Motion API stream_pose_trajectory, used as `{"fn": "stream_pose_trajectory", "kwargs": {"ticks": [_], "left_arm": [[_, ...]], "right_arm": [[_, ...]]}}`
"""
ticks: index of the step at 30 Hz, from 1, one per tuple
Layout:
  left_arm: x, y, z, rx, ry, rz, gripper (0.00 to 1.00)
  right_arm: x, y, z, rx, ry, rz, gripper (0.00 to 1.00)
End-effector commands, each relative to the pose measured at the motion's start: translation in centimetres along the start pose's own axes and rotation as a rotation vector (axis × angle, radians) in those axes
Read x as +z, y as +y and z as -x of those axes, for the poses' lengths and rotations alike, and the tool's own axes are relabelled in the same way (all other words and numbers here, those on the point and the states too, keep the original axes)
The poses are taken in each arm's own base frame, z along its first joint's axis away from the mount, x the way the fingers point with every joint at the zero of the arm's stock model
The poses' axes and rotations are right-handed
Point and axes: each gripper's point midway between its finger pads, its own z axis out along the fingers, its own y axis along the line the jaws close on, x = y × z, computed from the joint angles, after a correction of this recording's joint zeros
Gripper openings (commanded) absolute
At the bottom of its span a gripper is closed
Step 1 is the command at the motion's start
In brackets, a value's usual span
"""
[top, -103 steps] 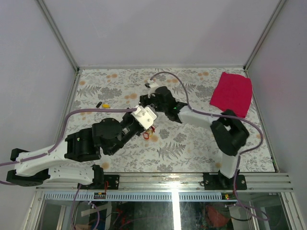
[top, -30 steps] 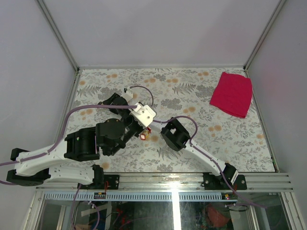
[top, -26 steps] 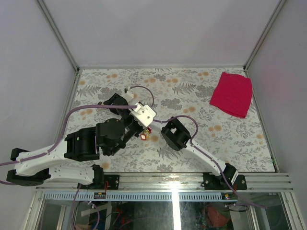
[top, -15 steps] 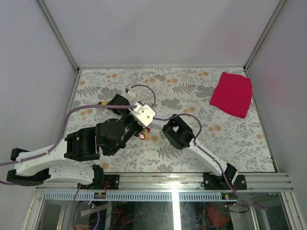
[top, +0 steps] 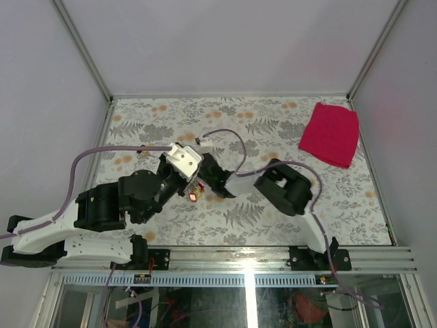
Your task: Put the keys on the keyring
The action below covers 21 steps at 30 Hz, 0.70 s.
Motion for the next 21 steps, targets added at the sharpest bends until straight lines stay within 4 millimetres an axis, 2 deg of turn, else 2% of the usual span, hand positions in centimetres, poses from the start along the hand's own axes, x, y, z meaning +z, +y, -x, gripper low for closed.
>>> {"fn": "stream_pose_trajectory", "kwargs": {"ticks": [1,5,11,12,13,17,21], "left_arm": [[-0.5,0.4,0.4,-0.051,-0.024,-0.006,0.0],[-0.3,-0.2,0.4,-0.03,-0.03,-0.034,0.0],[0.5,-1.3,0.4,0.012,-0.057,-0.063,0.0],[0.7,-1.5,0.4,0.02,-0.062,-0.064,0.0],[1.0,-1.8,0.6,0.02,-0.072,-0.068,0.0],[1.6,-3.3,1.2,0.028,-0.121,-0.119,0.0],[2.5,-4.5,1.3,0.045,-0.13,-0.141,0.0]], "right_arm": [[-7.8,3.5,11.4,-0.06,-0.271,0.154,0.64],[-13.7,0.0,12.1,-0.122,-0.258,0.095,0.64],[-21.4,-1.9,13.5,-0.234,-0.118,0.068,0.64],[-22.6,-1.8,13.8,-0.25,-0.096,0.064,0.64],[-24.3,-1.0,15.2,-0.259,-0.109,0.078,0.64],[-29.3,0.9,17.9,-0.282,-0.093,0.12,0.64],[-33.6,3.9,19.9,-0.241,-0.065,0.219,0.63]]}}
